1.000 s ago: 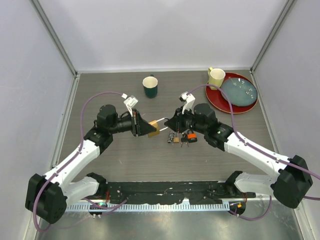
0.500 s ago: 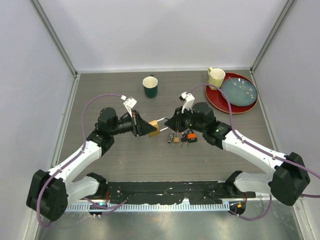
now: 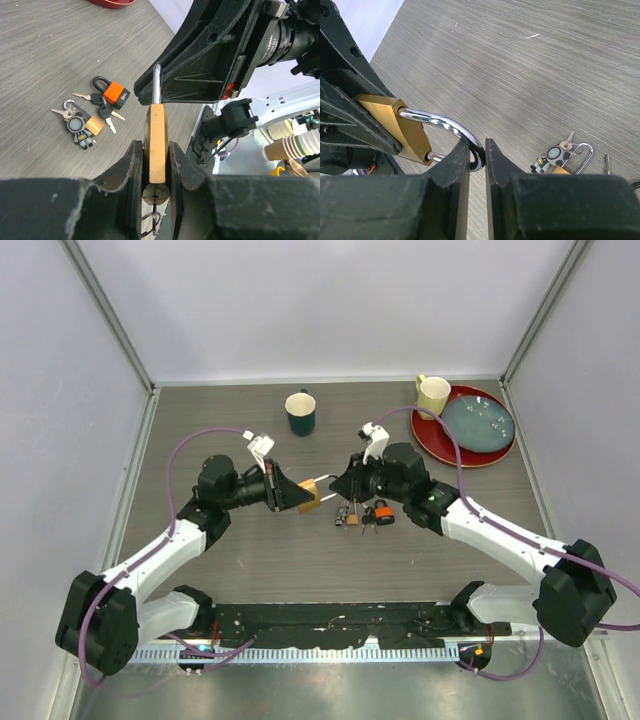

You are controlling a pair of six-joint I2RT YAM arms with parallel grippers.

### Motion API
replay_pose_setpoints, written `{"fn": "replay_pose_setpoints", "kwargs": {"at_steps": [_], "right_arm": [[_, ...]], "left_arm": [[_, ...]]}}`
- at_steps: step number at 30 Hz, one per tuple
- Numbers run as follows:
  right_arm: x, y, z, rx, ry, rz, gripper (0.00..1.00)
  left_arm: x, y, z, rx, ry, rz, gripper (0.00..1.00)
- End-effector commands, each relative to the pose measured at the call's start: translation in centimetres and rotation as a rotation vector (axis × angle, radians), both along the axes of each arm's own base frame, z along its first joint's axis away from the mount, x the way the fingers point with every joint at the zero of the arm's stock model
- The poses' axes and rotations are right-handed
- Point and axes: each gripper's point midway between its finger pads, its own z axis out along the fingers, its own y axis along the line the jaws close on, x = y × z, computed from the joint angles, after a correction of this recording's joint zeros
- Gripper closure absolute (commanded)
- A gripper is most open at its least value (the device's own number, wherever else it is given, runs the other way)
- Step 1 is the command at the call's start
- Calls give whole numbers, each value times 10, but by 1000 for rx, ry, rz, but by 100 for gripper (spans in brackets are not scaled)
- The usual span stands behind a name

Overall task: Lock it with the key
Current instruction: Lock the lock.

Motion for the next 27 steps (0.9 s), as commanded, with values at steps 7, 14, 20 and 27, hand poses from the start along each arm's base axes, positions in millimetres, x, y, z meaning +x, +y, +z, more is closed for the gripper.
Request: {"fn": "replay_pose_setpoints", "kwargs": {"at_steps": [7,14,20,27], "right_arm": [[-25,43,90,250,-93,181,99],[-28,48,87,242,-94,182,99],[-30,52,87,245,-98,185,99],[-43,59,102,278,-109,219,99]], "left_arm": [[17,-4,14,26,-145,57,100],[11,-19,27,-62,-156,8,100],[4,-29,43,-134,-160,-34,100],[10,-35,30,-58,-177,12,100]]}}
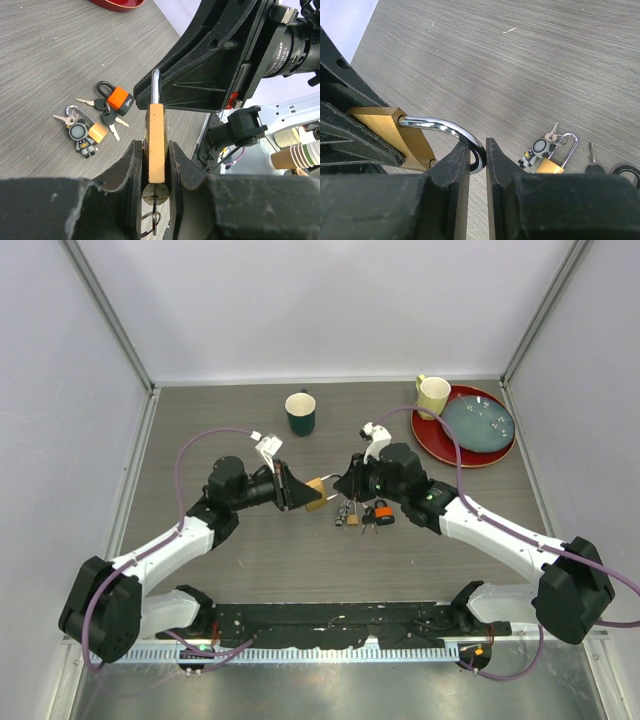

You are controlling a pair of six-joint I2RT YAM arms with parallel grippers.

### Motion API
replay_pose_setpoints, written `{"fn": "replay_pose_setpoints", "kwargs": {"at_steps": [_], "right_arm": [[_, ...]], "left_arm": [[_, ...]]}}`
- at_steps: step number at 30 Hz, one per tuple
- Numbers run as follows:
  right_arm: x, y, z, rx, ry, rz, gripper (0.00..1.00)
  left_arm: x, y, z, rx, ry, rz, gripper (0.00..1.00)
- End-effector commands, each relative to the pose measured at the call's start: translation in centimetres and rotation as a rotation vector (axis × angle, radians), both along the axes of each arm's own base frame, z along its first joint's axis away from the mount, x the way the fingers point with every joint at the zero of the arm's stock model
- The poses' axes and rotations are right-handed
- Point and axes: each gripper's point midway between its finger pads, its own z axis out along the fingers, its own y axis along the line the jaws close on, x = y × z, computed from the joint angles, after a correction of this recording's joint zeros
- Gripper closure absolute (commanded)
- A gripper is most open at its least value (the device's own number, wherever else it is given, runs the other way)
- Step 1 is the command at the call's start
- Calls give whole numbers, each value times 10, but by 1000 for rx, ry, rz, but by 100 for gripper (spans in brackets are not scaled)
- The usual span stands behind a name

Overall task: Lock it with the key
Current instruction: Lock the lock.

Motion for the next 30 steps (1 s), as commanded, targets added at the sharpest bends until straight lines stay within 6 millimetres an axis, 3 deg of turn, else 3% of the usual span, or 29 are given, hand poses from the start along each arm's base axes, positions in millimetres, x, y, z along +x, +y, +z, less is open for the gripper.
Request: {"fn": "replay_pose_setpoints", "kwargs": {"at_steps": [1,7,17,30], "right_arm": [[-53,67,114,328,-145,300,99],[-66,76,121,356,-136,342,99],[-86,87,127,378,-153,433,99],[-121,91,165,509,-264,545,98]], "left_arm": [[1,-21,36,-52,-169,-9,100],[6,-27,31,-38,-178,8,100],[9,-26,45,-95,-211,43,100],[11,-13,69,-227,-290,142,100]]}}
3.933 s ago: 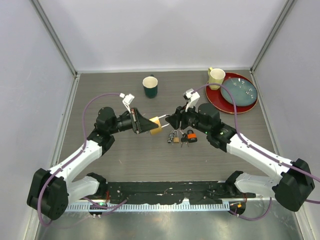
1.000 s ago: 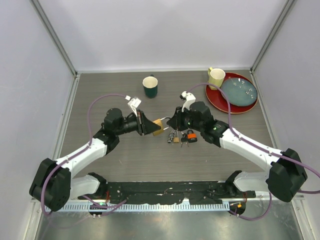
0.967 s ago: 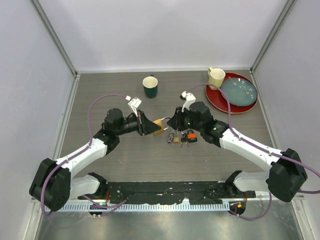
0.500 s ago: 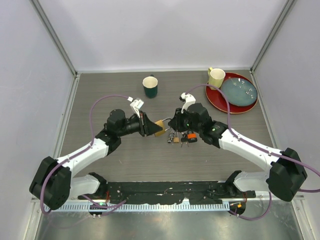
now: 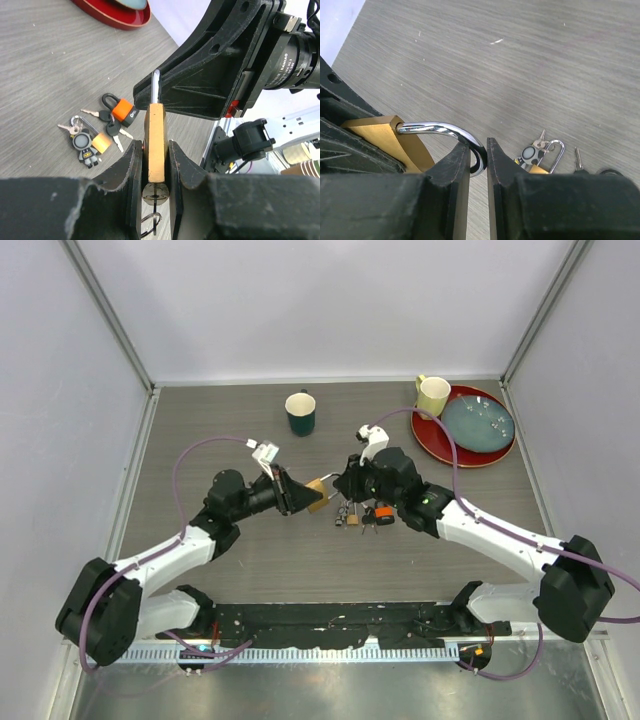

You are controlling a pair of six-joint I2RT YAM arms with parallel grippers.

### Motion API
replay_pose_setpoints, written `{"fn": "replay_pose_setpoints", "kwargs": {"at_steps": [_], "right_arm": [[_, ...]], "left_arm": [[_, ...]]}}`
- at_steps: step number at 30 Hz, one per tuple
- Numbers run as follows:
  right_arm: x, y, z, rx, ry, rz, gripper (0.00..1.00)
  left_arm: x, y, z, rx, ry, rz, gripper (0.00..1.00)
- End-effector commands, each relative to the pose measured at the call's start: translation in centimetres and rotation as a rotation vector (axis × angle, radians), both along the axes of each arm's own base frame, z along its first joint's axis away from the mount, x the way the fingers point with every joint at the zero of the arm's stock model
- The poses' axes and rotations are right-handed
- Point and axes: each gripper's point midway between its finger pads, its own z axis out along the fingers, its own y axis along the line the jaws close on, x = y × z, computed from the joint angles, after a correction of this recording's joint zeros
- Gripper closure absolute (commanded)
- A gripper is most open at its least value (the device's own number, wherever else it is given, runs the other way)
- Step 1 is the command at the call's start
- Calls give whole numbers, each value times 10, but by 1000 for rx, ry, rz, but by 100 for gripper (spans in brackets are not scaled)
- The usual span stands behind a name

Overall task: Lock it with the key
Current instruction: Lock the lock.

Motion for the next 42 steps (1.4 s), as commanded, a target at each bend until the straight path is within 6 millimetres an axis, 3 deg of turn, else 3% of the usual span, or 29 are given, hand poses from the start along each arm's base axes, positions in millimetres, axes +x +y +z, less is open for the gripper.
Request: {"fn": "replay_pose_setpoints", "kwargs": {"at_steps": [1,11,24,42], "right_arm": [[-124,89,168,553,-197,607,99],[-130,91,170,569,-196,623,99],[-156,106,144,532,-128,707,99],[-197,123,168,635,-128,880,99]], "left_arm": [[13,-8,77,-195,-248,84,100],[17,-4,83,-210,-260,119,100],[28,-11,83,-171,-219,123,100],[37,-38,85,-214,-208,32,100]]}}
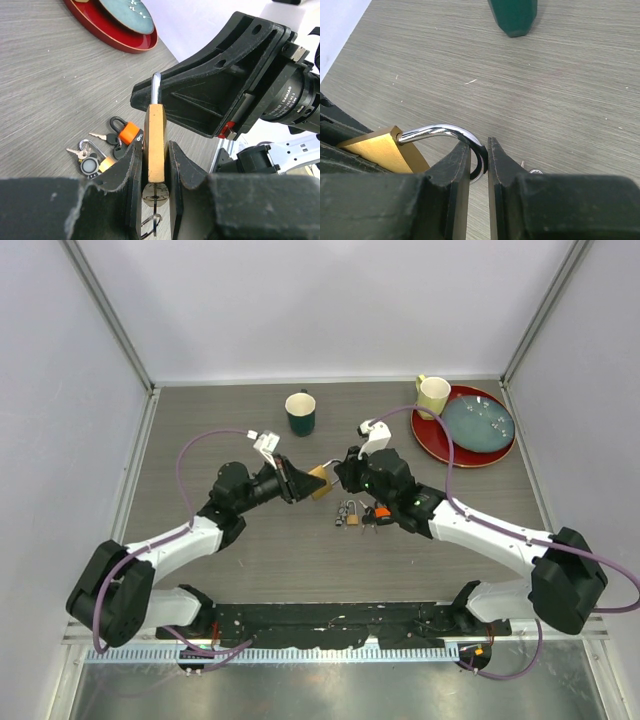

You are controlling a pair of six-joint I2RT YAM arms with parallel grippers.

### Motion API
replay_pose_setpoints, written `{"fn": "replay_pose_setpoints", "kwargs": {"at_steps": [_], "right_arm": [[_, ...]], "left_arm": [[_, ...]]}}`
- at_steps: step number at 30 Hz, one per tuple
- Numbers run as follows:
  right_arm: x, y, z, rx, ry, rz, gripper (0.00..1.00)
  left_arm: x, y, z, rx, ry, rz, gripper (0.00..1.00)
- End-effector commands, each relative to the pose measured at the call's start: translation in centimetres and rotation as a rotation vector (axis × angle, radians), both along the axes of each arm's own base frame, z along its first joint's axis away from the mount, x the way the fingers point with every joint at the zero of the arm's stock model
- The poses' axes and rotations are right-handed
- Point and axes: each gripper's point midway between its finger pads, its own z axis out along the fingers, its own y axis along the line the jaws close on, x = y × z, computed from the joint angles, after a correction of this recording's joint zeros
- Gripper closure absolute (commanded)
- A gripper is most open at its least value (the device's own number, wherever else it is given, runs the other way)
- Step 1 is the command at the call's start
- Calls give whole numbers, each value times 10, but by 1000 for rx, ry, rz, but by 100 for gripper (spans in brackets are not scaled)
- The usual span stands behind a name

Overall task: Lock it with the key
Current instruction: Lock the lock.

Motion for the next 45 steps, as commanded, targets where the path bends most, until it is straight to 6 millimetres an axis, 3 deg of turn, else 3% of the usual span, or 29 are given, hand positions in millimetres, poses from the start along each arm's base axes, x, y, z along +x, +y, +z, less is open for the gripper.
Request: {"fn": "replay_pose_setpoints", "kwargs": {"at_steps": [1,11,16,19,21,29,32,36,45], "right_arm": [[-230,120,150,544,-42,1072,99],[-250,122,168,556,-76,1140,99],[-251,125,169,542,-90,1135,99],[-235,123,166,491,-115,1032,99],[-211,121,155,419,-114,900,99],[-134,76,153,365,-134,564,99],[-117,60,155,376,-136,520,98],[-108,49,155,372,-151,488,85],[-81,29,131,306,-116,370,37]], "left_arm": [[10,-32,73,-154,-193,-35,100],[22,-42,60,-150,-173,-31,100],[21,-45,59,-156,-180,-40,100],[18,-42,53,-128,-178,-36,100],[15,-37,45,-98,-170,-27,100],[-1,-17,28,-28,-148,-1,100],[-2,-6,22,5,-140,27,100],[4,10,18,16,-126,66,100],[17,30,36,-9,-140,129,100]]}}
